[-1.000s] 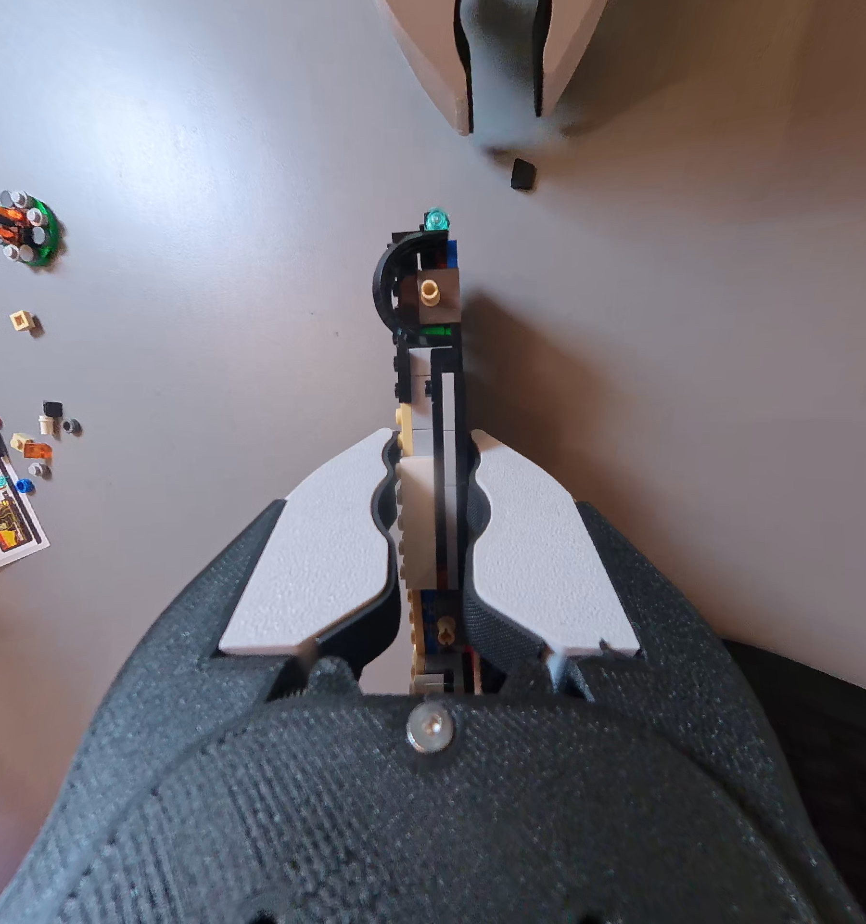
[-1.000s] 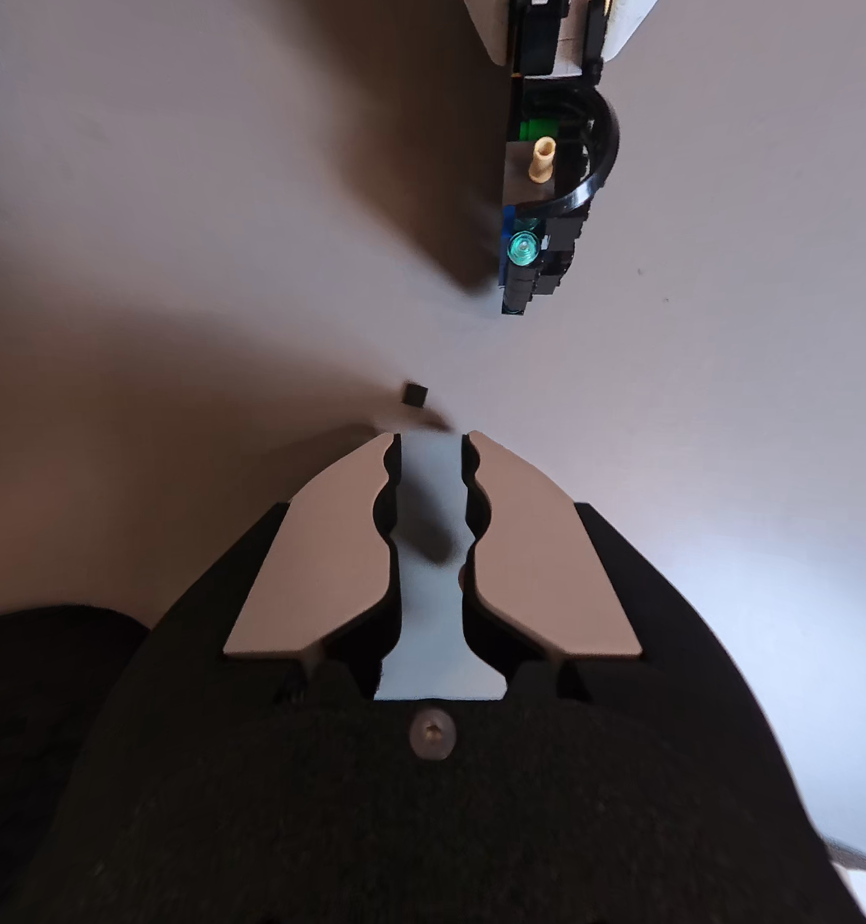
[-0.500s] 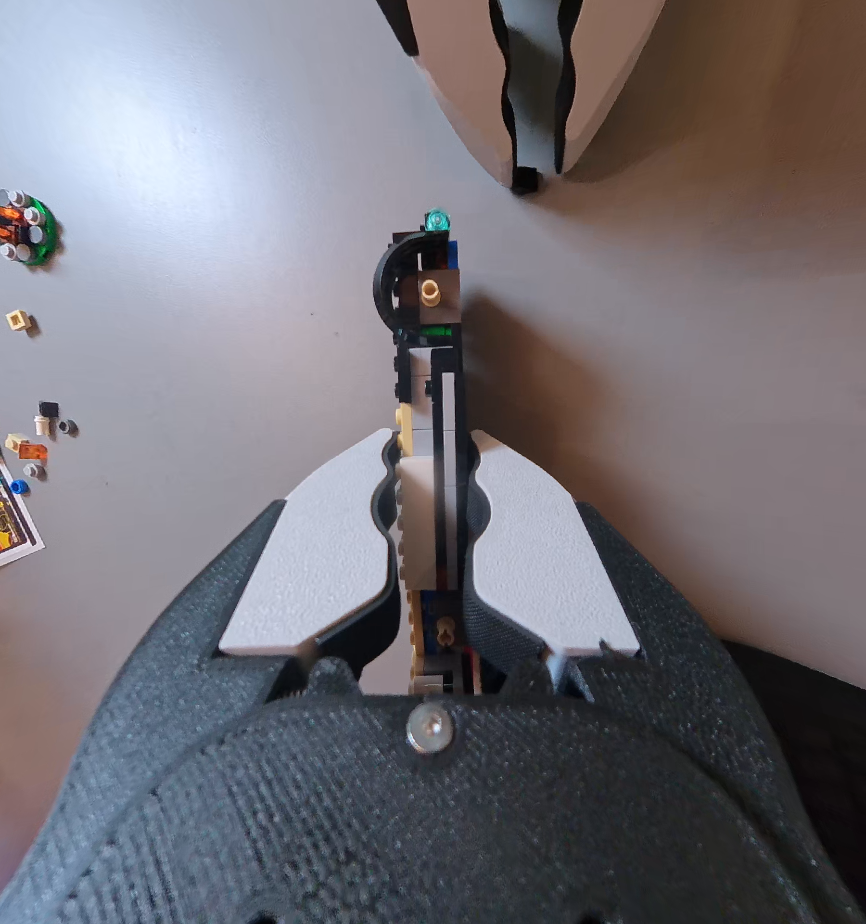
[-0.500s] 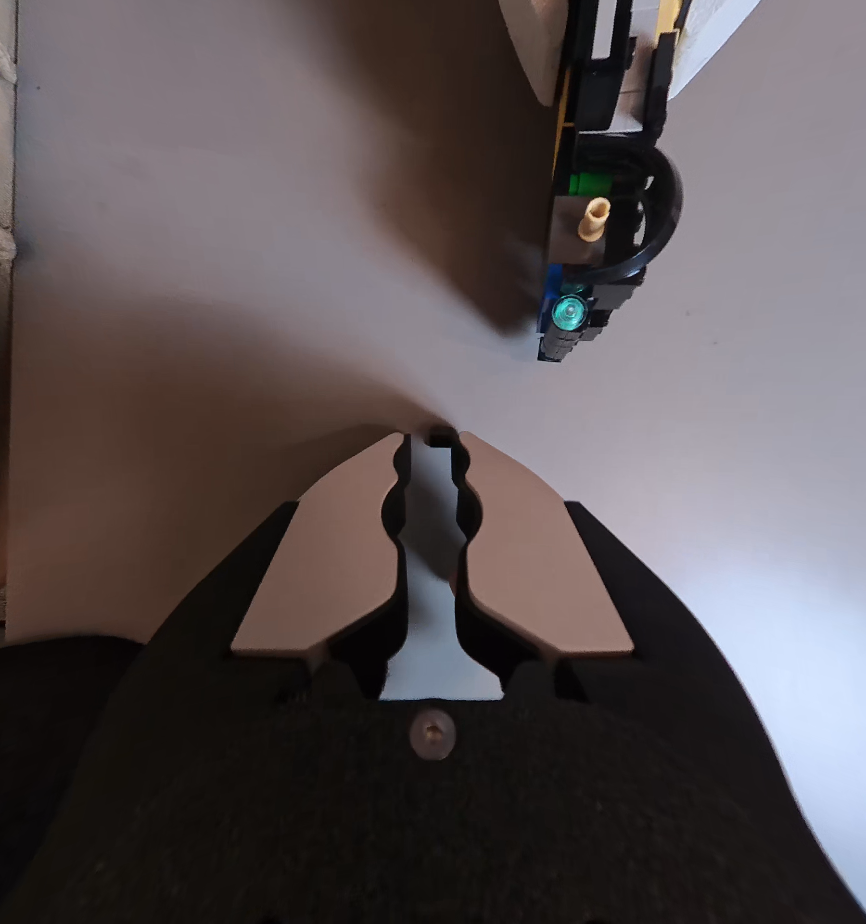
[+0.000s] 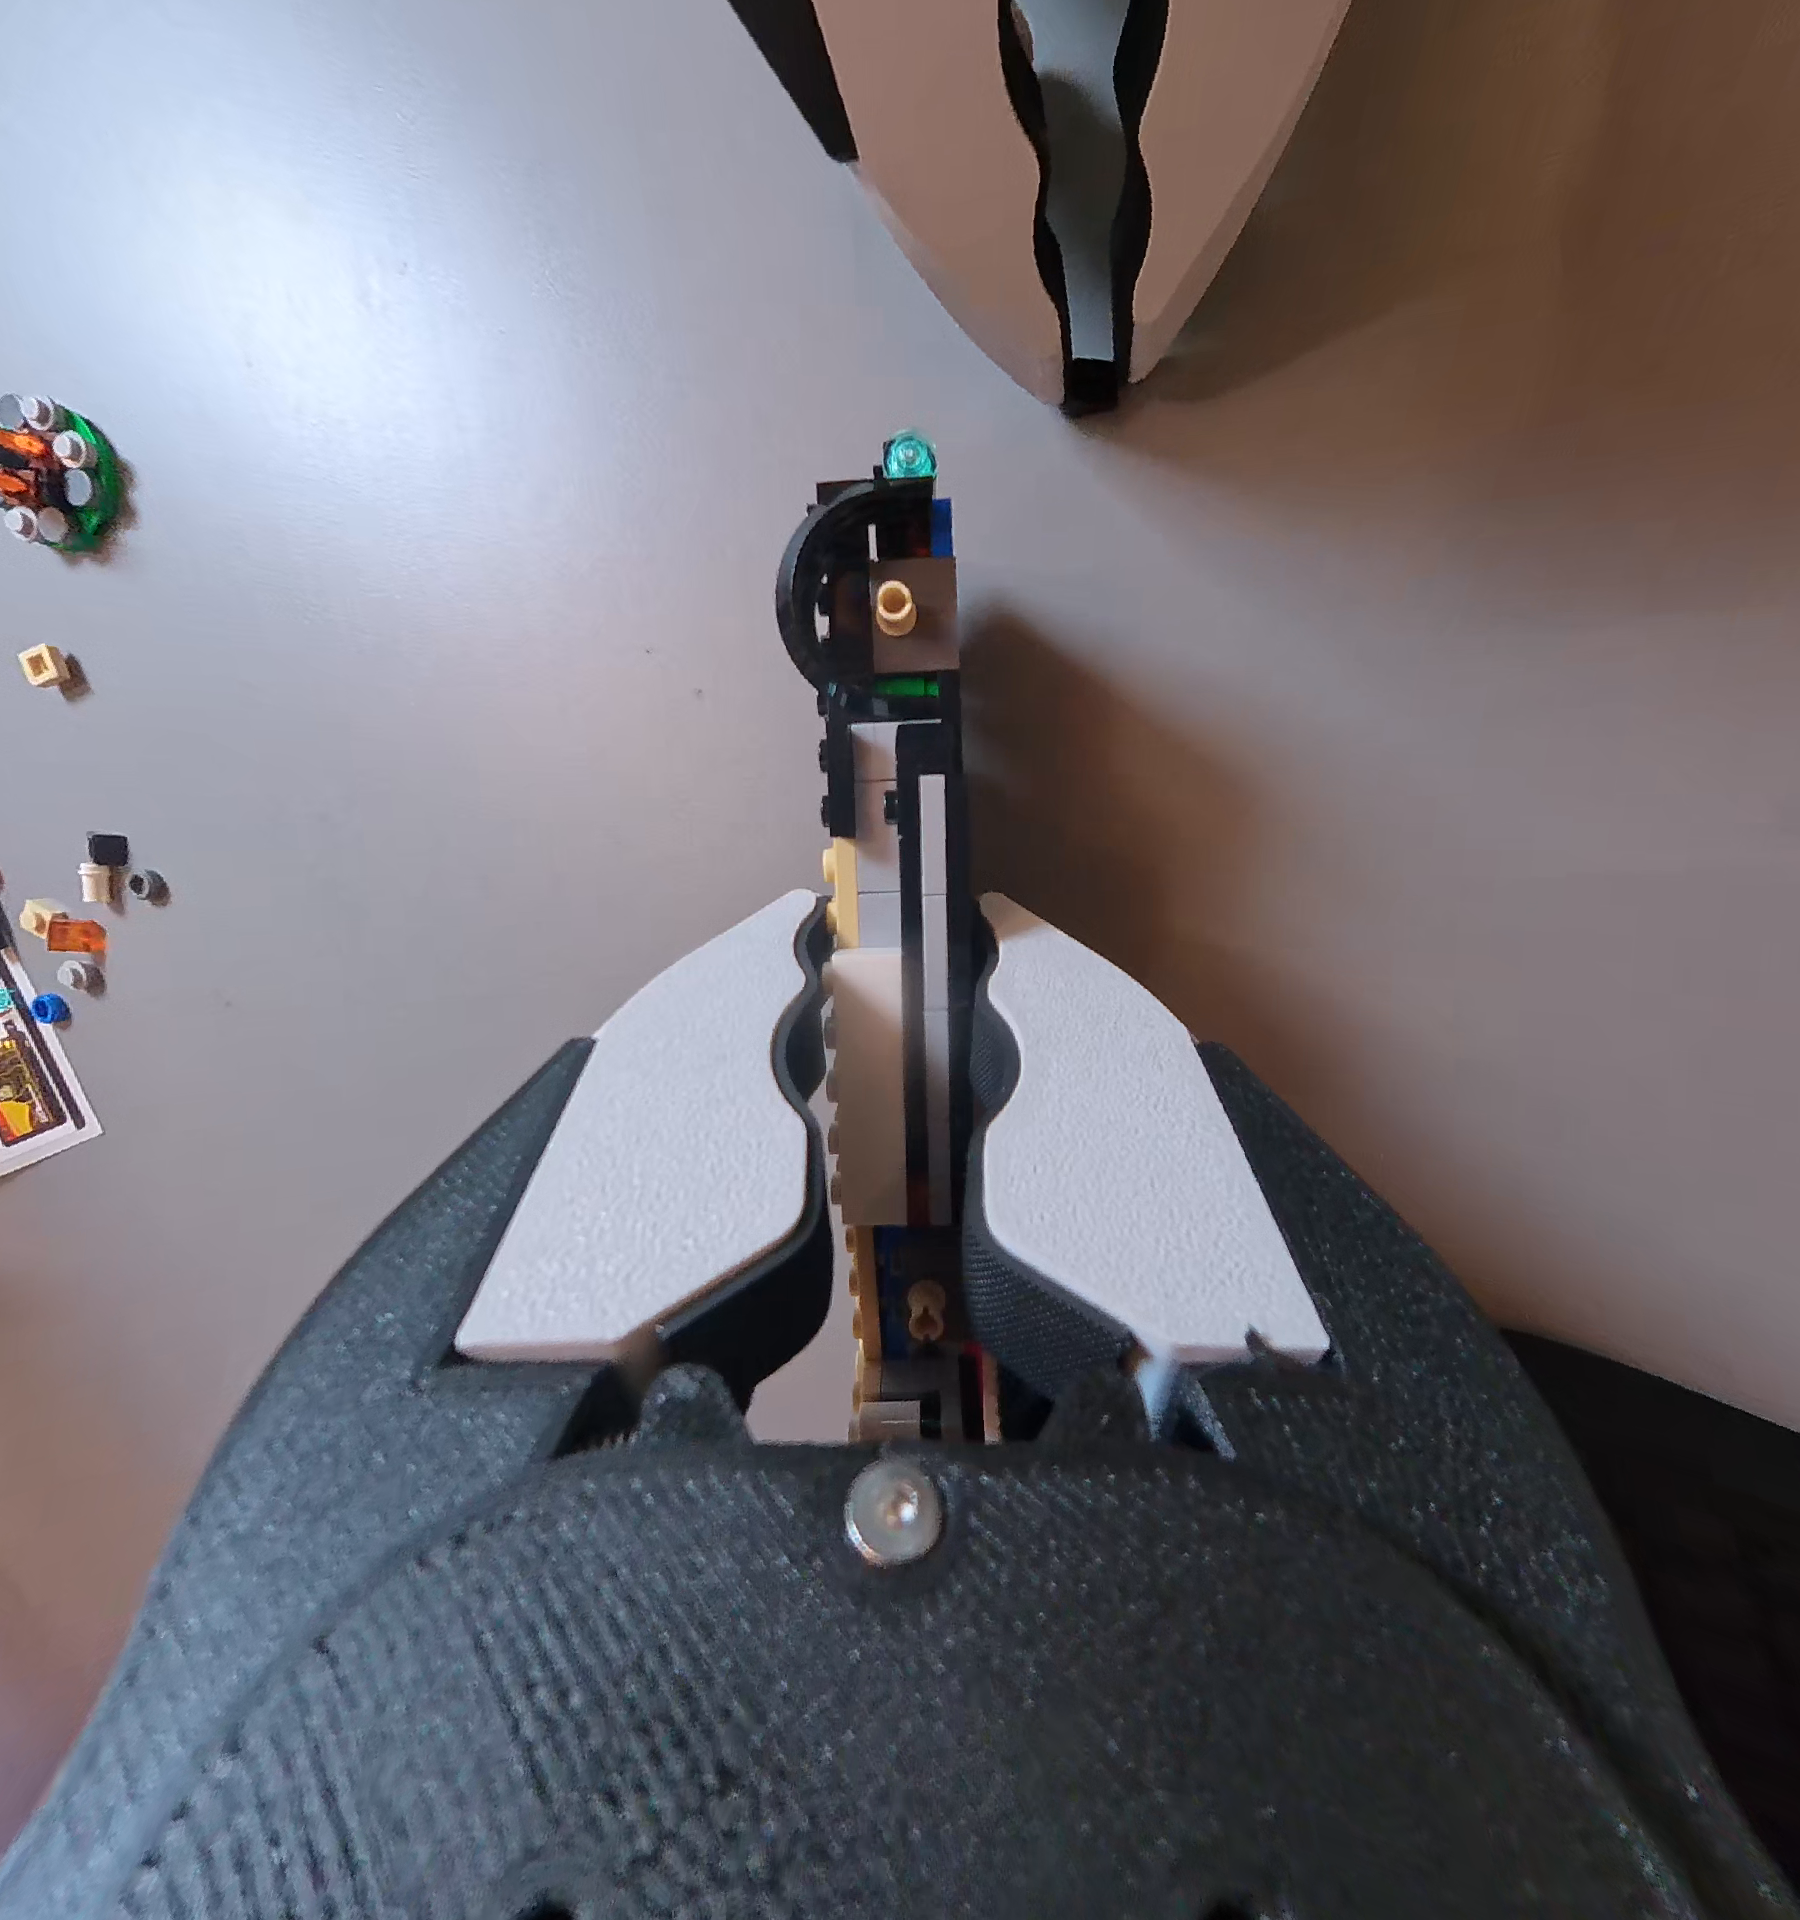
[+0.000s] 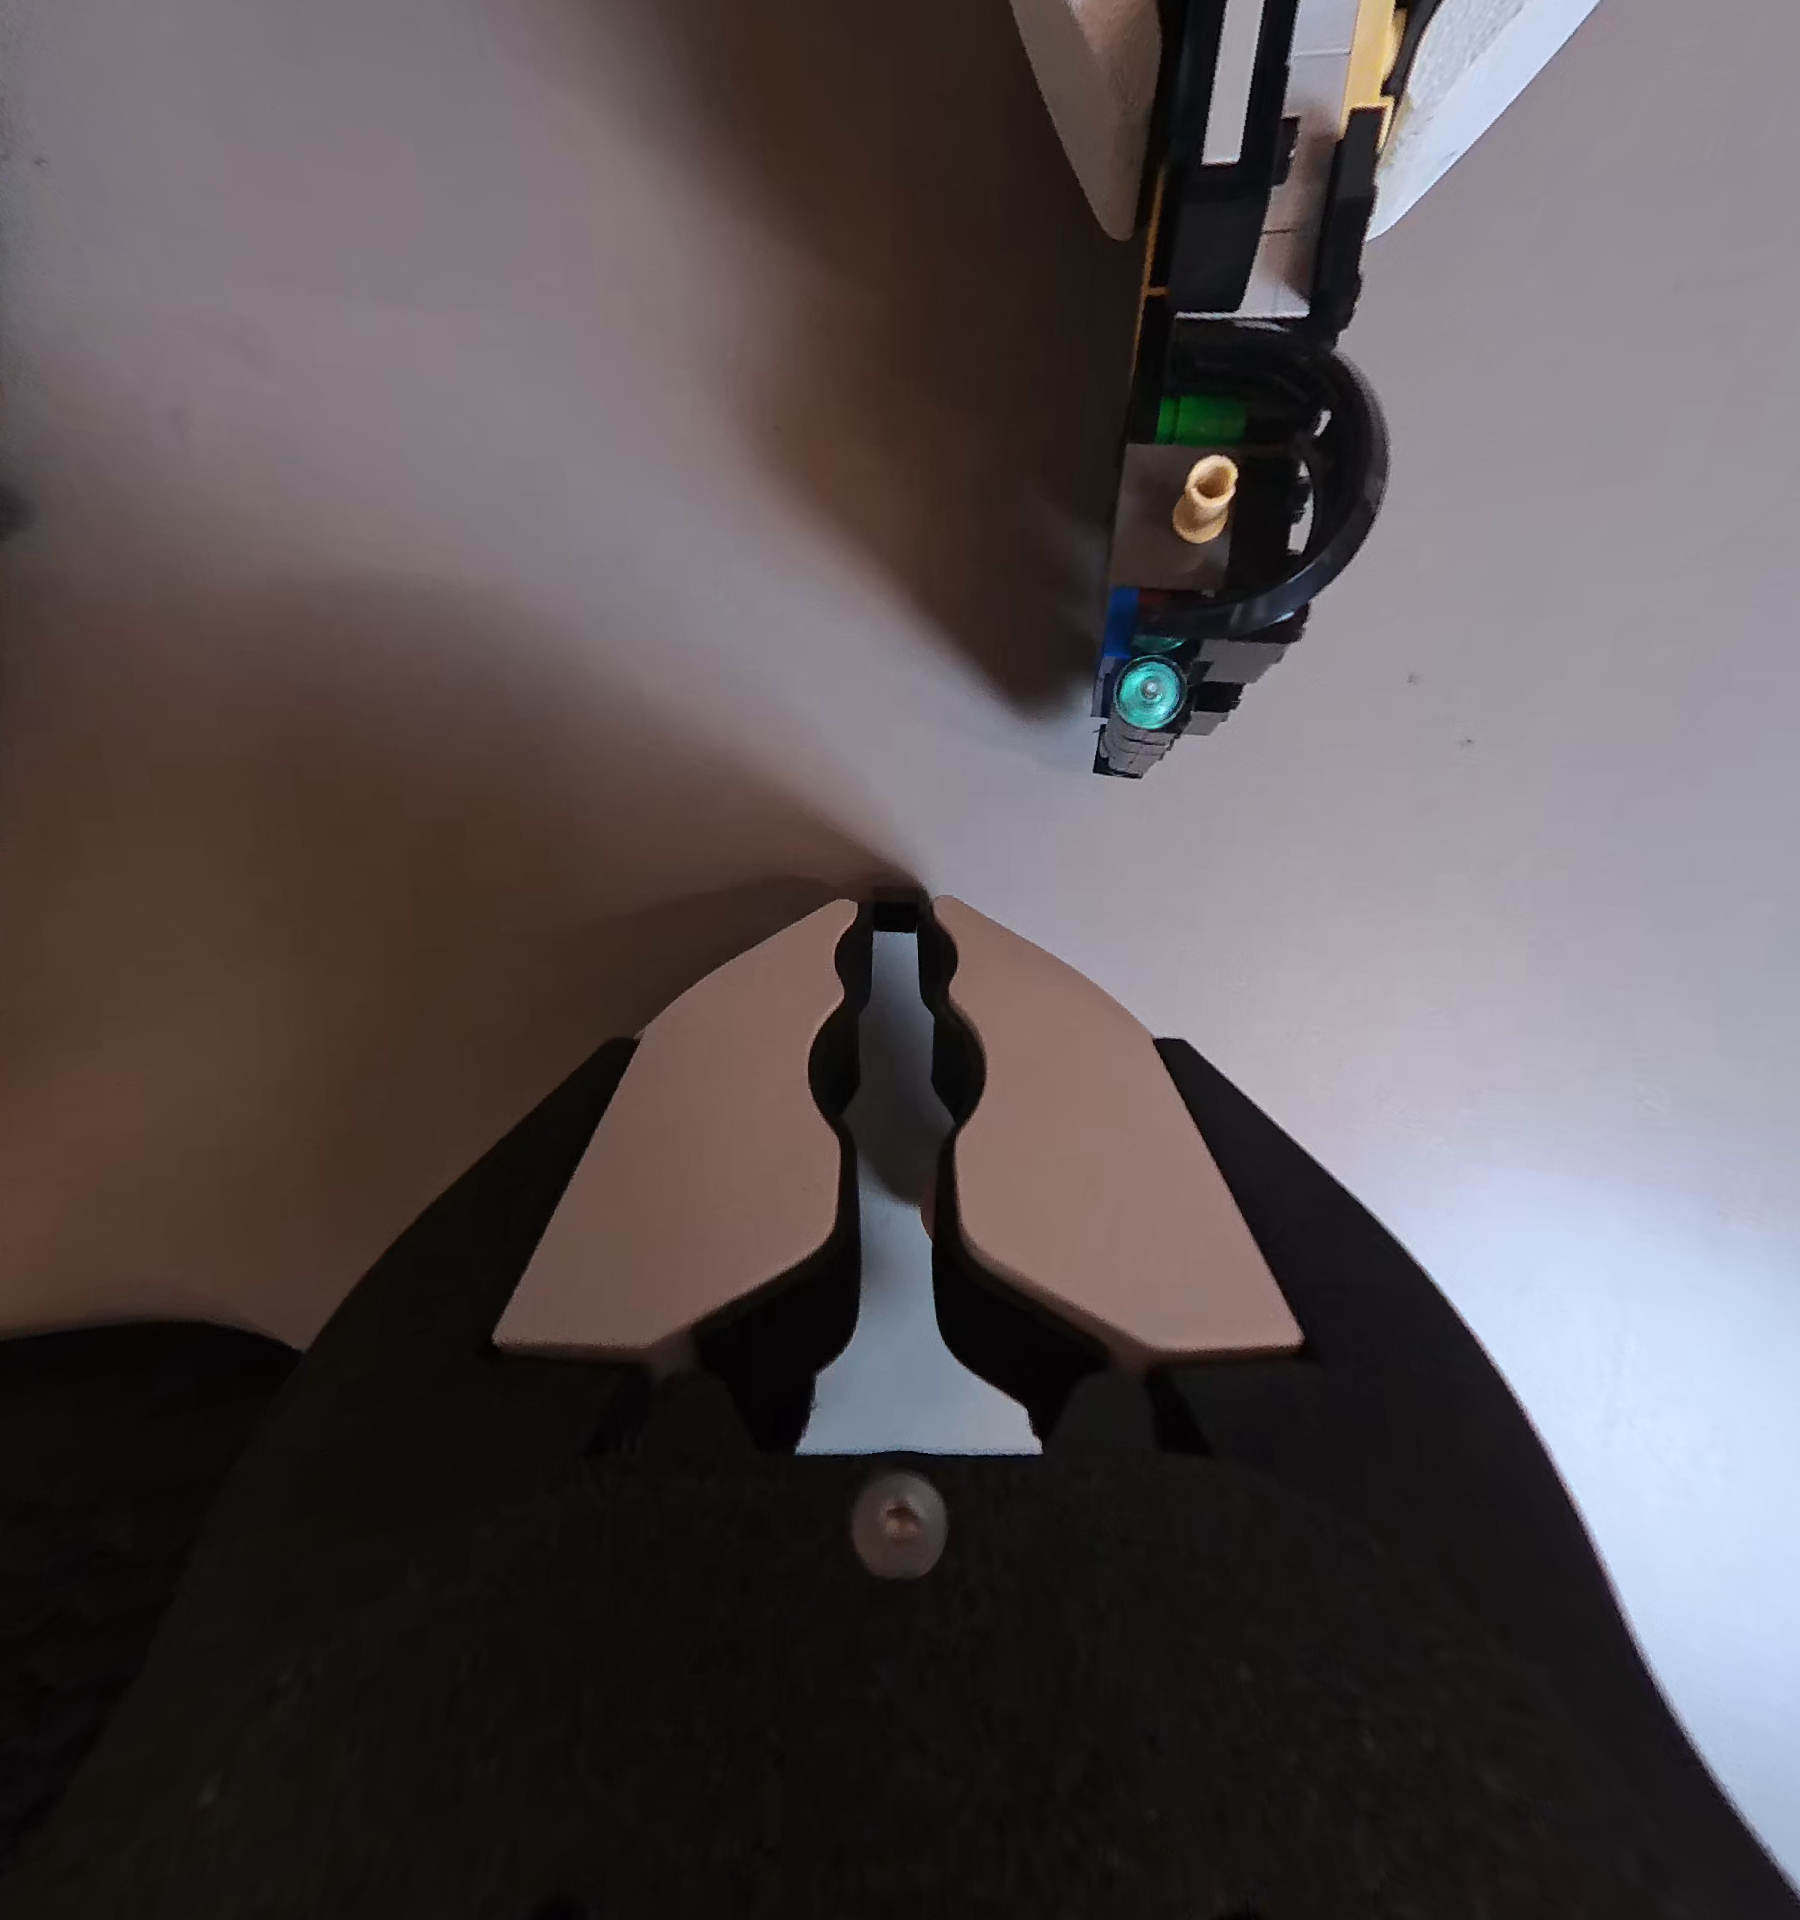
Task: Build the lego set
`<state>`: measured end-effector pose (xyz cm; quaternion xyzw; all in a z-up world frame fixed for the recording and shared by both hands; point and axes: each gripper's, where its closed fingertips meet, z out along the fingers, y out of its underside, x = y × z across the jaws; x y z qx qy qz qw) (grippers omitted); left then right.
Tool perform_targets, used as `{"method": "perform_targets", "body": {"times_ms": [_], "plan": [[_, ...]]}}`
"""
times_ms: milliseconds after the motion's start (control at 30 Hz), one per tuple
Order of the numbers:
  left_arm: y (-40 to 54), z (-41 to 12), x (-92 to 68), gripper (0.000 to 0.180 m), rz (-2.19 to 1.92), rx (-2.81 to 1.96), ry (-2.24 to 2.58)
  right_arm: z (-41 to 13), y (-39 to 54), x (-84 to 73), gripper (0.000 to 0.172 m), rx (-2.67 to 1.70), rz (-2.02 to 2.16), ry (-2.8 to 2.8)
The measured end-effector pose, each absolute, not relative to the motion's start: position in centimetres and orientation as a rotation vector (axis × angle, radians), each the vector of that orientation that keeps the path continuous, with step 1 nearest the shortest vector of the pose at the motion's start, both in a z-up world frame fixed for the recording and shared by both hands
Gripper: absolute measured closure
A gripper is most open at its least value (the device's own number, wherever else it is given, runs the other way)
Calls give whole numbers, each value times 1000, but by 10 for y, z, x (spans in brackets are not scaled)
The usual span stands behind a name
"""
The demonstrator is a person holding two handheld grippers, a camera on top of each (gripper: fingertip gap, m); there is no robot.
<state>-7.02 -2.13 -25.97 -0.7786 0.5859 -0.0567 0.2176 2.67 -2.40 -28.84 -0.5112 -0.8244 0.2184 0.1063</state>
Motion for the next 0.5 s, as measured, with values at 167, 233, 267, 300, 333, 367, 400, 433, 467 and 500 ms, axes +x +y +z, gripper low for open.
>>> {"method": "perform_targets", "body": {"times_ms": [167, 233, 267, 300, 333, 367, 400, 433, 467, 500], "plan": [[-22, -260, -70, 157, -138, -2151, 1630, -289, -24, 26, 164, -1492, 607, -2439], [-21, -260, -70, 157, -143, -2152, 1628, -289, -24, 25, 164, -1474, 599, -2437], [-22, -260, -70, 157, -145, -2152, 1627, -289, -24, 25, 164, -1470, 601, -2435], [-21, -260, -70, 157, -143, -2152, 1627, -288, -24, 25, 164, -1469, 603, -2432], [-22, -260, -70, 157, -138, -2150, 1630, -288, -23, 25, 164, -1467, 603, -2429], [-22, -260, -70, 157, -134, -2149, 1632, -286, -23, 26, 164, -1461, 605, -2426], [-22, -260, -70, 157, -134, -2150, 1631, -283, -21, 25, 164, -1452, 609, -2415], [-22, -260, -70, 157, -135, -2152, 1630, -277, -19, 24, 164, -1444, 615, -2396], [-22, -260, -70, 157, -133, -2152, 1630, -270, -15, 22, 164, -1440, 617, -2375], [-22, -260, -70, 157, -132, -2151, 1631, -262, -11, 20, 164, -1433, 613, -2359]]}}
